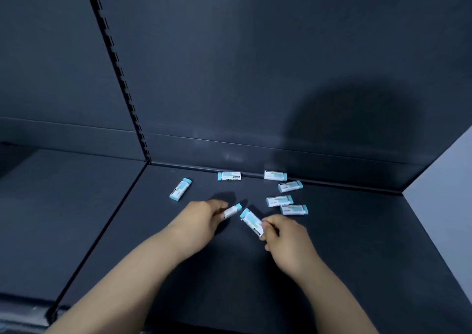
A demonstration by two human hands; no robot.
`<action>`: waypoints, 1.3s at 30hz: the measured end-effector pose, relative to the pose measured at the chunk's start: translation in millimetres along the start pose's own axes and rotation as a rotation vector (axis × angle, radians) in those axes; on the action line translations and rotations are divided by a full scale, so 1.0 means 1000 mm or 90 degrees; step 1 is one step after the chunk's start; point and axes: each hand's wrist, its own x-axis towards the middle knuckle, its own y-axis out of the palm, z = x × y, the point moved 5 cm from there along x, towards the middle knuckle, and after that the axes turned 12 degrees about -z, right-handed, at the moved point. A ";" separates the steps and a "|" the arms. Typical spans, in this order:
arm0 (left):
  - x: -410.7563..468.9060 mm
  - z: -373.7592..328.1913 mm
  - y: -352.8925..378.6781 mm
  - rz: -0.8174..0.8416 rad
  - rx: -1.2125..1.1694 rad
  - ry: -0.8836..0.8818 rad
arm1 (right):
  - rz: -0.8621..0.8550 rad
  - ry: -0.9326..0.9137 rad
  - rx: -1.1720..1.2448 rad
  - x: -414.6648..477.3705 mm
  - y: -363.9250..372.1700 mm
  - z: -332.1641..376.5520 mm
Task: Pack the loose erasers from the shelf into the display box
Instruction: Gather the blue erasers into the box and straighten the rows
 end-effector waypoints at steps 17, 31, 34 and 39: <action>-0.024 -0.003 -0.004 -0.018 0.264 -0.091 | -0.022 -0.095 -0.082 -0.001 0.003 -0.008; -0.011 0.008 0.010 0.121 0.134 0.043 | 0.021 -0.244 -0.185 -0.019 0.006 0.021; -0.012 0.010 0.008 0.126 0.102 0.040 | 0.077 -0.270 -0.175 -0.021 0.014 0.023; -0.014 0.015 0.004 0.128 0.064 0.034 | 0.151 -0.253 -0.093 0.002 0.013 0.016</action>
